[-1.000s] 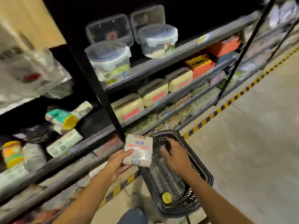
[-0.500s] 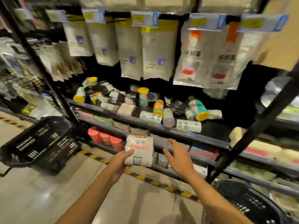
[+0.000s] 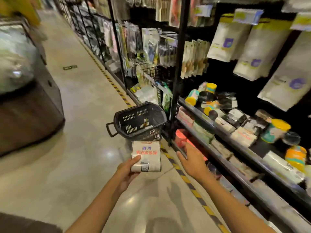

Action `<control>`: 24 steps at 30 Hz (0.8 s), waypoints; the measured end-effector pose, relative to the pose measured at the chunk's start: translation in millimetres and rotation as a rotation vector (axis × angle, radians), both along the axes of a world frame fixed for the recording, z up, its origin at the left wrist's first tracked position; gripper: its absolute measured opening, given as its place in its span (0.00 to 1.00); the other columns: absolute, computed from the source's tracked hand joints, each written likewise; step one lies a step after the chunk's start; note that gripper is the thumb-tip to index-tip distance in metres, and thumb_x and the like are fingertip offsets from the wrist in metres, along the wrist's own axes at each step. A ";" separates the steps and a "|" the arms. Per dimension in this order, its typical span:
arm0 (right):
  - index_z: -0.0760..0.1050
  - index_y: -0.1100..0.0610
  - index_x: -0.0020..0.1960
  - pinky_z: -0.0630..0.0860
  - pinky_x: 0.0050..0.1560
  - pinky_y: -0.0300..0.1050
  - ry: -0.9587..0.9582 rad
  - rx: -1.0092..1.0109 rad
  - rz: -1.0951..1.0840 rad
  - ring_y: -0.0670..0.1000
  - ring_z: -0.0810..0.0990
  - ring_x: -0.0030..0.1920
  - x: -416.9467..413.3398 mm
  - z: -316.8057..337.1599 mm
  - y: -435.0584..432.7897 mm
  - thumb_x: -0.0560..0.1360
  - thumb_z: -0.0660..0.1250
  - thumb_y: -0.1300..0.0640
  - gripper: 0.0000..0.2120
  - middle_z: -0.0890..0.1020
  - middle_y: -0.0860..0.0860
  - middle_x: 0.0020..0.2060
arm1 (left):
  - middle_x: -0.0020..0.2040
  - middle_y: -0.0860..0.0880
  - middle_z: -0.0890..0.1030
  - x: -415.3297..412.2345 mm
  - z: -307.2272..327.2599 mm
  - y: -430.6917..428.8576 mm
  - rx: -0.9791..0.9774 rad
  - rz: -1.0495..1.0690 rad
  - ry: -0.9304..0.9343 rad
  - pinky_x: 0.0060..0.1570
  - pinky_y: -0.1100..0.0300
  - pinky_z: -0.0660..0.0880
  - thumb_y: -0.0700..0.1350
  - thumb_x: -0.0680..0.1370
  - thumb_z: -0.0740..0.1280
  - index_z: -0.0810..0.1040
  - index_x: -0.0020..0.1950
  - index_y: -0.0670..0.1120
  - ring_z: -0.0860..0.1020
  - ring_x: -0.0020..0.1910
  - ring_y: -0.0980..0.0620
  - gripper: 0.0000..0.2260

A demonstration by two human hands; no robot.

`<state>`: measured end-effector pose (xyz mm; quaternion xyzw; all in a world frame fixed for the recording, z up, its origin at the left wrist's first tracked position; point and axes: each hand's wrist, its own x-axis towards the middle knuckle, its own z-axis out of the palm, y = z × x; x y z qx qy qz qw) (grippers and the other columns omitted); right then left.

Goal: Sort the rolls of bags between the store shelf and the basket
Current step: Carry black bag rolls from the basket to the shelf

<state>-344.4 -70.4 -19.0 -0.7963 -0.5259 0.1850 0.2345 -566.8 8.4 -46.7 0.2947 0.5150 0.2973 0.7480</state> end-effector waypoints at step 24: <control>0.62 0.57 0.73 0.70 0.60 0.49 0.005 -0.206 0.288 0.56 0.72 0.65 135.5 -65.4 458.5 0.79 0.59 0.47 0.25 0.72 0.55 0.67 | 0.47 0.46 0.85 118.0 -64.0 376.4 -0.185 0.325 -0.029 0.47 0.59 0.79 0.43 0.76 0.68 0.79 0.55 0.44 0.83 0.44 0.51 0.09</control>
